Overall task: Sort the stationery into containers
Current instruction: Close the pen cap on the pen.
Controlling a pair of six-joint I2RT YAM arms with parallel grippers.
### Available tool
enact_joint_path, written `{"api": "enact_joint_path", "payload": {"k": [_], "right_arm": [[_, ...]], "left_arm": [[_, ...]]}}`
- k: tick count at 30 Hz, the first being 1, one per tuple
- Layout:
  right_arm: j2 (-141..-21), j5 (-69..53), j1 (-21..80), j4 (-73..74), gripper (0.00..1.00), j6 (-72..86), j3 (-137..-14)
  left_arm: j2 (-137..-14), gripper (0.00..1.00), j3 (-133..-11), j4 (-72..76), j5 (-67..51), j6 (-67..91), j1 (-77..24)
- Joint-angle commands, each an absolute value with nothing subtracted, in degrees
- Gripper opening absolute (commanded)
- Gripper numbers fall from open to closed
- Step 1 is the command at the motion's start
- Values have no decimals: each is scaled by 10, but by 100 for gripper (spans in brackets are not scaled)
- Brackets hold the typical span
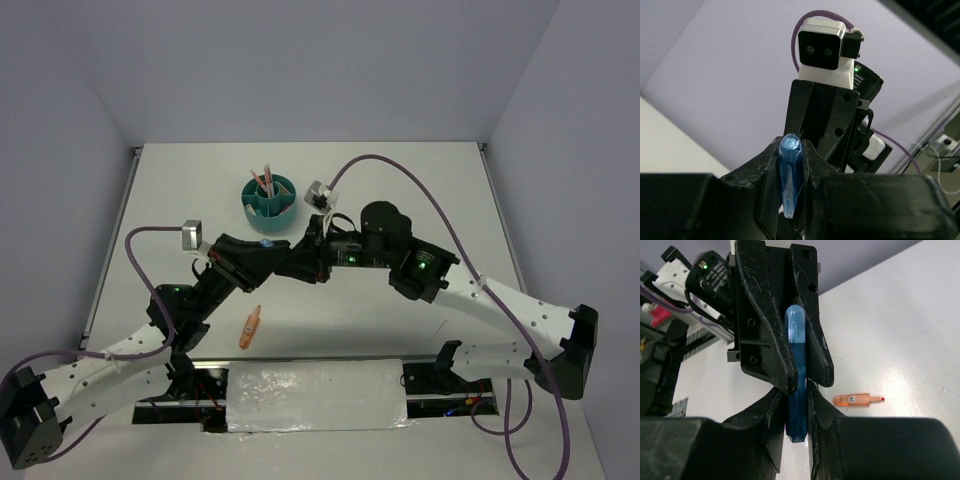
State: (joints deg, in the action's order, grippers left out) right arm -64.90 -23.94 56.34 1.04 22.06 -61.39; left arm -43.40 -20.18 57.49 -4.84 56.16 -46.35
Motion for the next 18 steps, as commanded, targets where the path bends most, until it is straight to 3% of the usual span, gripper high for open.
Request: {"api": "enact_joint_path", "payload": {"k": [1,6,9,11,13,14,15,18], "right_arm": [[-679,-250,559,-119,0,178,-748],[-749,-326,529,-135,0,217,-820],[-738,-335,530,-152,0,217,-778],[-723,-330,530,-161,19,211,-717],[-695,-299,527,-159,46,207,-677],[-686,-287,525,-159,82,206,-634],[-676,-253,523,-150,99,207,-615],[-640,-184,498,-117,100,230,-544]], "left_arm": [[-474,0,-120,510,-127,562,-497],[-496,0,-91,527,-143,563,-509],[-446,0,-112,444,-121,535,-509],[-412,0,-142,310,-63,506,-509],[-375,0,-199,225,-8,470,-508],[-370,0,-224,181,57,460,-507],[-371,0,-272,105,94,441,-507],[-400,0,-356,18,215,404,-504]]}}
